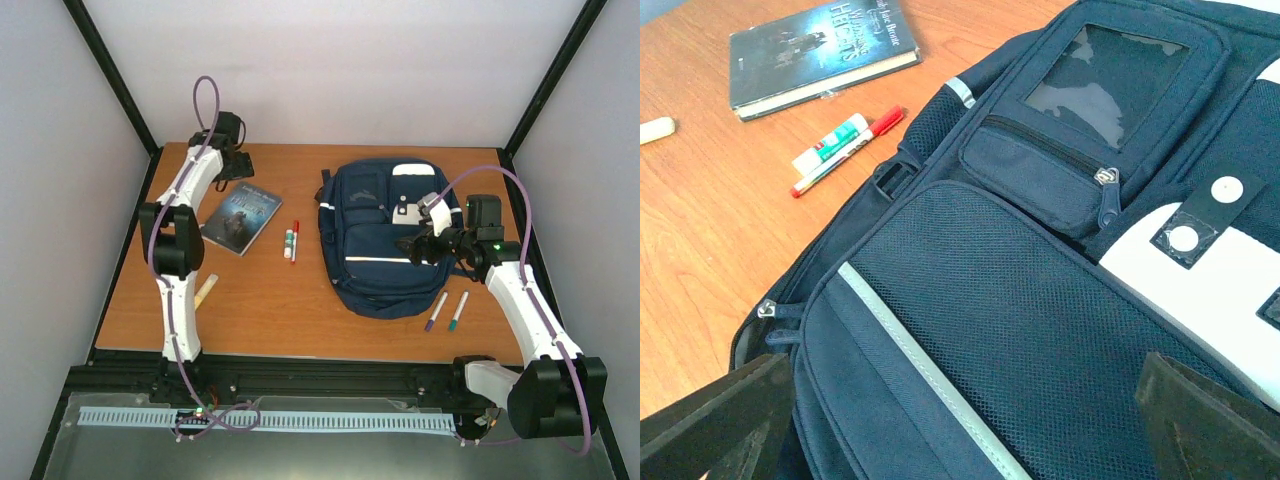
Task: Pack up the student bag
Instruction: Move the stationery to the center of the board, then pick up the book from the center of the board.
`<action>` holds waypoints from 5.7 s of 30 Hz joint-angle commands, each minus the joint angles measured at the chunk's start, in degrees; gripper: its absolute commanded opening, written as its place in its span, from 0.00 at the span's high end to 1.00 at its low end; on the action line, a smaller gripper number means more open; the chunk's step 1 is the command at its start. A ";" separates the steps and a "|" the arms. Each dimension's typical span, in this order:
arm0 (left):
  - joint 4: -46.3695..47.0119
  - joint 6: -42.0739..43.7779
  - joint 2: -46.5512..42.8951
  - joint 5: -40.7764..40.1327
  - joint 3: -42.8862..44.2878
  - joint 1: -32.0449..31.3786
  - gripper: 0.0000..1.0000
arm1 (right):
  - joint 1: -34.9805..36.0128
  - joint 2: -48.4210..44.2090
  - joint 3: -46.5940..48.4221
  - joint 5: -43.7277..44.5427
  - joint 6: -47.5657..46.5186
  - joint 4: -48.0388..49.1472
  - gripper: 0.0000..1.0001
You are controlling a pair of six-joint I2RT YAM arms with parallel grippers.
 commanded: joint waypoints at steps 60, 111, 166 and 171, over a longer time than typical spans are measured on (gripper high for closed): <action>2.51 -2.72 6.80 20.82 0.81 8.20 0.00 | 25.30 -3.17 2.73 10.33 2.70 -7.02 0.13; 30.34 -19.67 -22.31 27.15 -56.22 3.26 0.01 | 35.16 84.04 82.68 16.85 23.11 -10.05 0.41; 58.00 -36.30 -29.00 48.12 -70.39 2.95 0.19 | 35.49 93.71 83.97 2.78 23.77 -12.20 0.63; 50.26 -38.21 -35.75 39.23 -73.64 2.95 0.15 | 35.63 91.77 79.90 2.99 24.75 -12.55 0.65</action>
